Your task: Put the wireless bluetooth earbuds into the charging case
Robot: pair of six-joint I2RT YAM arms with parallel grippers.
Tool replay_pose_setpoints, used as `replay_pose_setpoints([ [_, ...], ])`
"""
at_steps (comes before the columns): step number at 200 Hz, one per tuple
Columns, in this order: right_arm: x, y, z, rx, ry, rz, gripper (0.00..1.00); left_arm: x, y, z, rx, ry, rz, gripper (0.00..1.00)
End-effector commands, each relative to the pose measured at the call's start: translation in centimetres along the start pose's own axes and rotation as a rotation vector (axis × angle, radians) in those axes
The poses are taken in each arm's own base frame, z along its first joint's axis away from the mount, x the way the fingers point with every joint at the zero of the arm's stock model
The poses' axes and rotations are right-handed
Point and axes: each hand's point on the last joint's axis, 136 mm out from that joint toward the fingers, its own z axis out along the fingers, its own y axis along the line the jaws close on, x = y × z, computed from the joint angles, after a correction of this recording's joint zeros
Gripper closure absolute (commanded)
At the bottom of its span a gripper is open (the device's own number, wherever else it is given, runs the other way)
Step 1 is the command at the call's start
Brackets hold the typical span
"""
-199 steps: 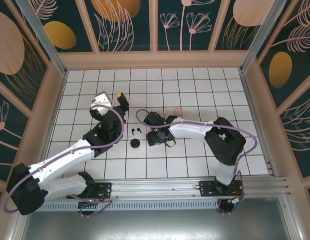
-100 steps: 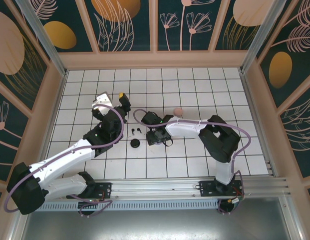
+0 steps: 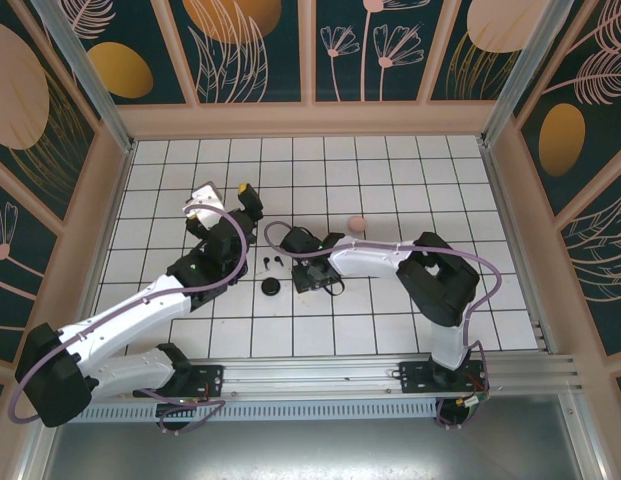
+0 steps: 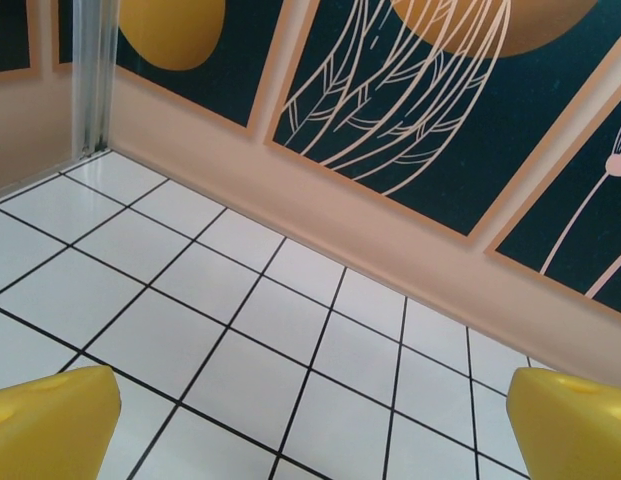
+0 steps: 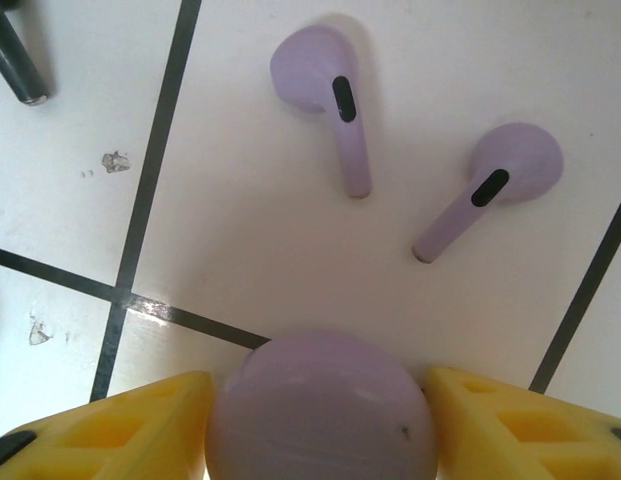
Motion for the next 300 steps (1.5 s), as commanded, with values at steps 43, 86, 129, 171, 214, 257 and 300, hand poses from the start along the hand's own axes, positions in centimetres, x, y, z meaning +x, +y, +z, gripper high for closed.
replay_pose_setpoints([
  [43, 1.2, 0.0, 1.0, 0.018, 0.031, 0.02, 0.52, -0.5, 0.0, 0.1, -0.029, 0.006, -0.061, 0.01],
  [86, 0.4, 0.0, -0.3, 0.012, -0.018, 0.042, 0.62, 1.0, -1.5, 0.5, 0.056, 0.041, -0.001, 0.01],
  [129, -2.0, -0.5, -4.4, -0.032, -0.142, 0.111, 0.65, 2.1, -3.9, 0.3, 0.211, 0.055, 0.121, 0.01],
  [171, -6.0, -2.4, -10.1, -0.164, -0.31, 0.265, 0.66, 2.7, -5.3, -0.2, 0.333, 0.057, 0.159, 0.01],
  [214, -10.4, -5.9, -15.8, -0.317, -0.488, 0.457, 0.66, 3.7, -7.2, -1.3, 0.633, 0.115, 0.055, 0.01],
  [257, -13.4, -7.5, -19.7, -0.399, -0.605, 0.582, 0.66, 4.9, -10.7, -5.6, 1.024, 0.17, 0.007, 0.01],
  [300, -15.0, -7.3, -21.8, -0.482, -0.661, 0.679, 0.66, 5.6, -12.9, -8.0, 1.234, 0.223, -0.066, 0.01],
])
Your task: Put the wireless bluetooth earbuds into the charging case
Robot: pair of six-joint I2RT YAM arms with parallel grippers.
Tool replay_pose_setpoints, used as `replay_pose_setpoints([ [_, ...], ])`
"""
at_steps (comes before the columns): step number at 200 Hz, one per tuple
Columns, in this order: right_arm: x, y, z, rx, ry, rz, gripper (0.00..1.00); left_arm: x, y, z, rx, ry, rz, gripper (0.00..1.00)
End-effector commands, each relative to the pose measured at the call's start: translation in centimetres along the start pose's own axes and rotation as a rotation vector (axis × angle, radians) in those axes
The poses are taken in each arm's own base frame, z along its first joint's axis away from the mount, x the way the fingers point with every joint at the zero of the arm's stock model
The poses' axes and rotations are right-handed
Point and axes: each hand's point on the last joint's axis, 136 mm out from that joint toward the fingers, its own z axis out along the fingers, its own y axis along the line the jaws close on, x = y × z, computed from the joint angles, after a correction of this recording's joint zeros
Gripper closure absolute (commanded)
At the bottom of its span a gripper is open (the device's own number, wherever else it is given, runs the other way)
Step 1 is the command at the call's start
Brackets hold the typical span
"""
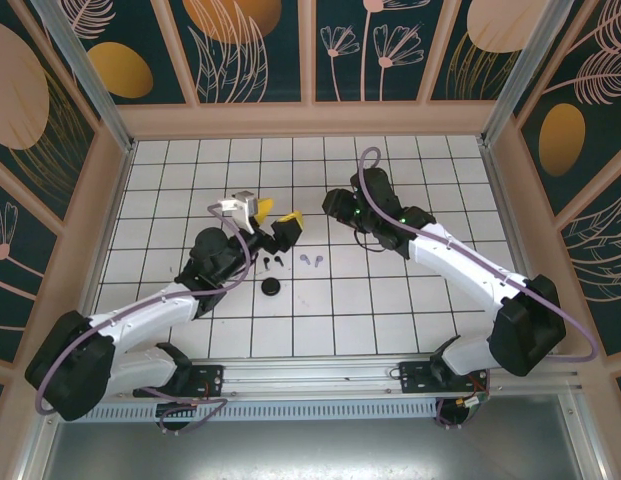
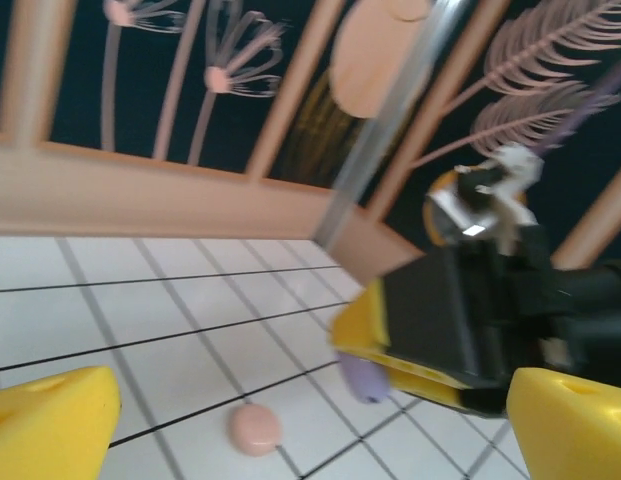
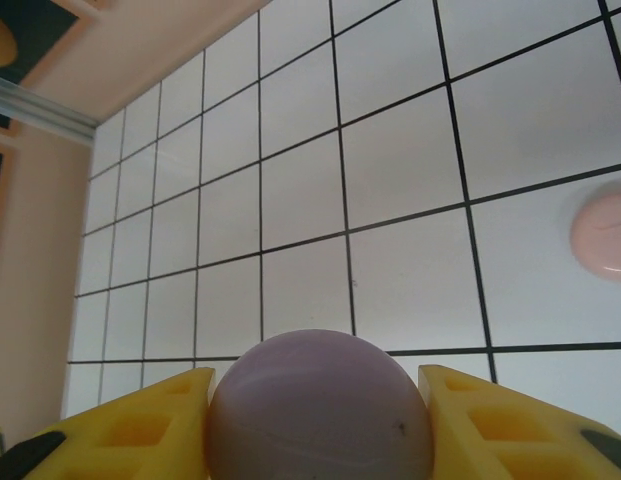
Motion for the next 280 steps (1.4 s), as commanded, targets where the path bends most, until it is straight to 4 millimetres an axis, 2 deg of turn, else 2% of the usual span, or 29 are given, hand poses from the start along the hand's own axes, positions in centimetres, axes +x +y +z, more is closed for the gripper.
replay_pose_setpoints([
  [1, -2.8, 3.4, -1.8, -0.123, -0.08, 0.098, 0.66, -0.9, -3.9, 0.1, 0.235, -0.026, -0.035, 0.01],
  [25, -3.4, 4.1, -2.3, -0.168, -0.107, 0.175, 0.67, -0.8, -4.5, 0.7, 0.283, -0.033, -0.064, 0.05],
  [71, -4.3, 5.2, -3.1, -0.254, -0.14, 0.312, 0.67, -0.5, -3.8, 1.6, 0.291, -0.07, -0.114, 0.19],
  [113, -3.5, 6.5, -3.0, -0.302, -0.102, 0.326, 0.67, -0.1, -3.8, 2.9, 0.308, -0.061, -0.118, 0.31],
  [156, -2.7, 7.7, -3.2, -0.33, -0.084, 0.315, 0.67, 0.0, -3.3, 3.7, 0.304, -0.071, -0.131, 0.32],
  [234, -1.5, 9.0, -3.6, -0.361, -0.057, 0.298, 0.67, -1.0, -3.0, 5.0, 0.288, -0.114, -0.131, 0.32],
  [280, -1.3, 9.7, -4.0, -0.377, -0.055, 0.293, 0.68, -1.3, -2.7, 5.6, 0.277, -0.134, -0.135, 0.39],
])
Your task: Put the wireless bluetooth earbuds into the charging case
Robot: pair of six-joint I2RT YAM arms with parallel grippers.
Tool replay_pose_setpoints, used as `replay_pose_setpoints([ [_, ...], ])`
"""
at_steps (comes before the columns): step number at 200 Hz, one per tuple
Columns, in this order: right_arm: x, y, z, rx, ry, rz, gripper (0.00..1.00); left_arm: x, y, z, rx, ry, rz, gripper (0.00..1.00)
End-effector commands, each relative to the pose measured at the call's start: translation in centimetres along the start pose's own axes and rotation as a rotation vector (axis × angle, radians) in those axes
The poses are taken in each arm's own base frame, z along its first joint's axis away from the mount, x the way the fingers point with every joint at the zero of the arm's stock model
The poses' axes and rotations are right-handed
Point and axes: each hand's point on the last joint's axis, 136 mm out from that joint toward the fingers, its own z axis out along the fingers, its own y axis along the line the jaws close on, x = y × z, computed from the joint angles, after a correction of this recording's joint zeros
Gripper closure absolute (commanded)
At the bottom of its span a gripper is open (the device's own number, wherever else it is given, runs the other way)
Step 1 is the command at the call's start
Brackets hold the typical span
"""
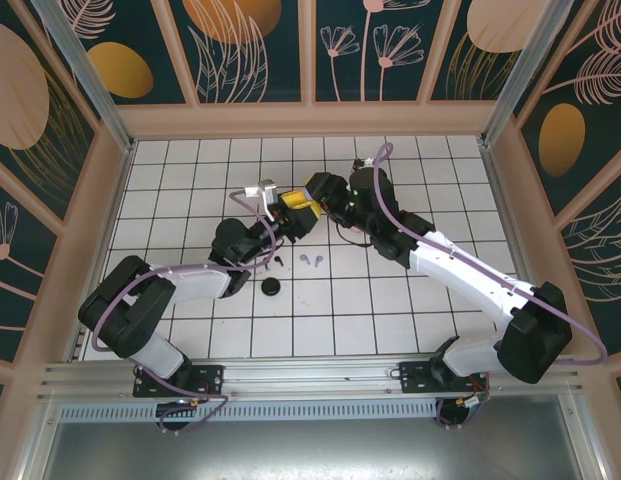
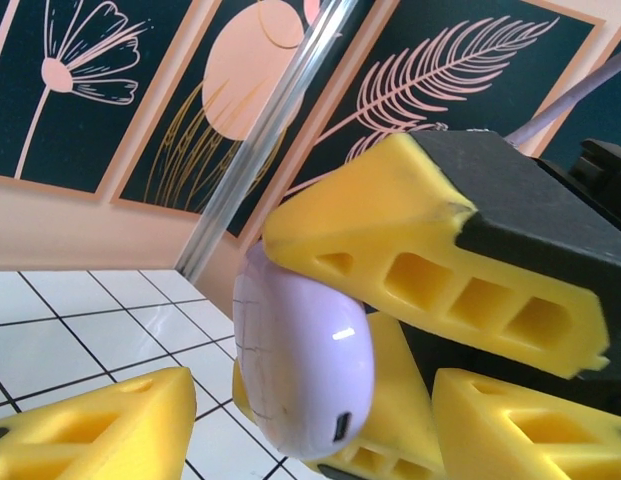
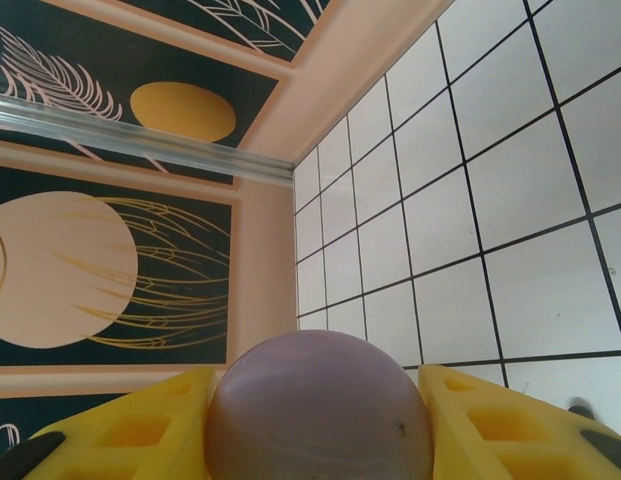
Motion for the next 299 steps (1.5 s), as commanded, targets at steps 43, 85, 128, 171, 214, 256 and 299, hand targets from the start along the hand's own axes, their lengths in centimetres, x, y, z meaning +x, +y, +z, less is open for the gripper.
replay_pose_setpoints([
  [43, 0.3, 2.0, -0.8, -0.067, 0.004, 0.009, 0.68, -2.4, -0.3, 0.5, 0.014, -0.099, 0.015, 0.49],
  [85, 0.3, 2.2, -0.8, -0.075, 0.008, 0.013, 0.68, -2.7, -0.2, 0.5, 0.005, -0.119, 0.018, 0.57],
  [128, 0.6, 2.6, -0.8, -0.089, 0.021, 0.02, 0.68, -2.8, -0.2, 0.6, 0.012, -0.127, 0.015, 0.67],
  [171, 1.0, 3.3, -0.7, -0.11, 0.032, 0.032, 0.68, -2.8, -0.2, 0.6, 0.019, -0.139, 0.007, 0.75],
  [214, 1.2, 3.8, -0.7, -0.125, 0.04, 0.04, 0.68, -2.9, -0.1, 0.5, 0.022, -0.152, 0.002, 0.98],
  [256, 0.5, 4.2, -0.9, -0.123, 0.015, 0.035, 0.57, -2.8, 0.0, 0.5, 0.016, -0.149, -0.005, 1.0],
  [299, -1.8, 4.1, -1.8, -0.114, -0.051, 0.026, 0.17, -2.4, 0.1, 0.4, 0.012, -0.133, -0.005, 1.0],
])
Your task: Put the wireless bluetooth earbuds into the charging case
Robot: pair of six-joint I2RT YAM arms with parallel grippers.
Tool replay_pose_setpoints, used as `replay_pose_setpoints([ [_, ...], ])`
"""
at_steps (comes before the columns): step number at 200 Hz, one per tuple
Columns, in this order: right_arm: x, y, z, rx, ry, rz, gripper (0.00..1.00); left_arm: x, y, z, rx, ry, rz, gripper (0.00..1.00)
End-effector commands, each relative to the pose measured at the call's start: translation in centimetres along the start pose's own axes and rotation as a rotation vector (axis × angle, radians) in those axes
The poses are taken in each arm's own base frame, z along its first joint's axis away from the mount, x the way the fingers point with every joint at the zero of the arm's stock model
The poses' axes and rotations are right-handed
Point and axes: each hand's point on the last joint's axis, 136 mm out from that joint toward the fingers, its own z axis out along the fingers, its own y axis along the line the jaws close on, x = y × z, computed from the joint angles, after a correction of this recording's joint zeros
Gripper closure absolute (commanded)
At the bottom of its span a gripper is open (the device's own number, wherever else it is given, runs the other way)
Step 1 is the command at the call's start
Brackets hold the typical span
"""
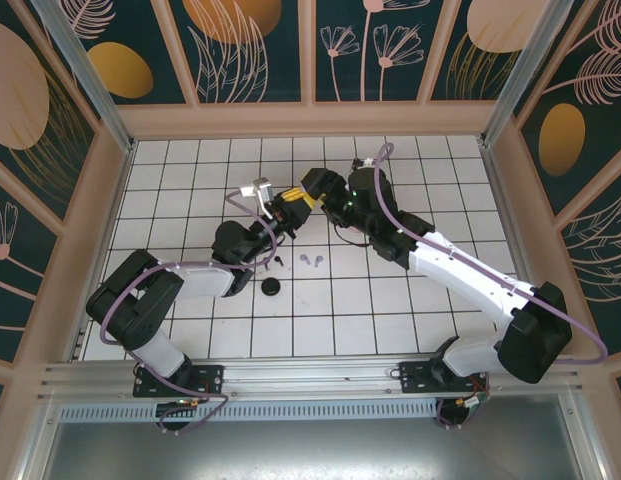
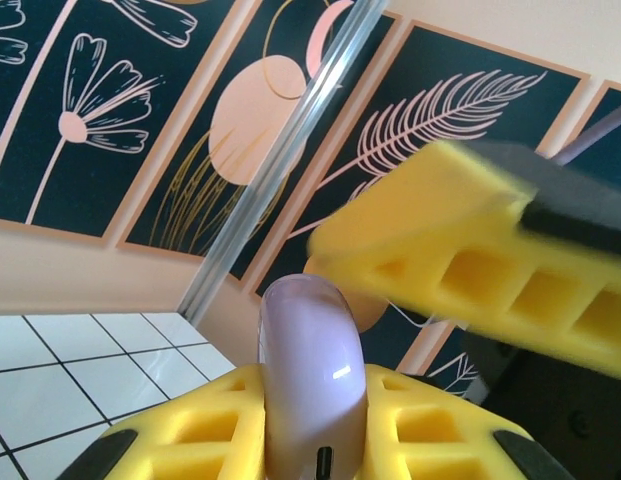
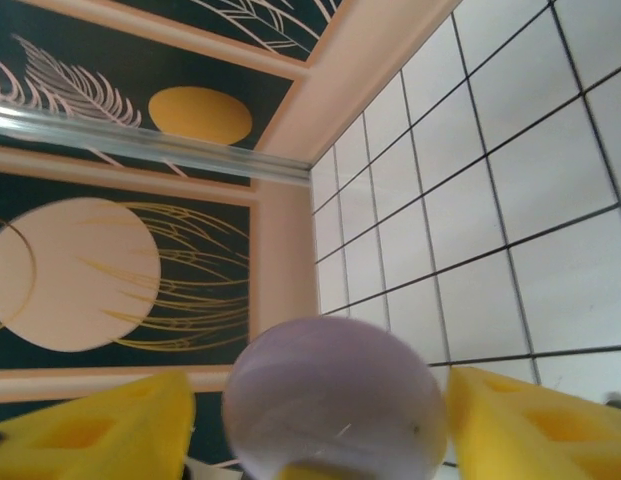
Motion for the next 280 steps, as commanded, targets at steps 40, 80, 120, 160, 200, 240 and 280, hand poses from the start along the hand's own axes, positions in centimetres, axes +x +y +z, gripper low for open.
replay_pose_setpoints([
  [40, -4.2, 2.8, -4.0, -0.087, -0.11, -0.044, 0.12, -0.7, 0.0, 0.2, -0.008, -0.014, 0.002, 1.0],
  [80, -5.9, 1.1, -6.2, -0.059, -0.135, -0.169, 0.13, -0.2, -0.3, 0.5, -0.004, 0.048, 0.03, 1.0],
  [120, -6.4, -0.2, -7.8, -0.118, -0.069, -0.505, 0.12, 0.6, -1.0, 0.8, 0.017, 0.165, 0.078, 1.0],
  [160, -5.6, -2.5, -8.5, -0.095, -0.051, -0.752, 0.12, 1.8, -2.3, 1.2, 0.082, 0.282, 0.097, 1.0],
  [200, -4.7, -4.0, -8.9, -0.085, -0.03, -0.874, 0.12, 2.8, -3.4, 1.2, 0.153, 0.365, 0.096, 1.0],
  [240, -3.1, -4.3, -8.8, -0.135, 0.039, -0.91, 0.13, 3.3, -4.1, 1.2, 0.202, 0.402, 0.083, 1.0],
  [280, -2.4, -5.3, -8.1, -0.136, 0.083, -0.896, 0.13, 3.4, -4.8, 1.1, 0.238, 0.41, 0.071, 1.0],
])
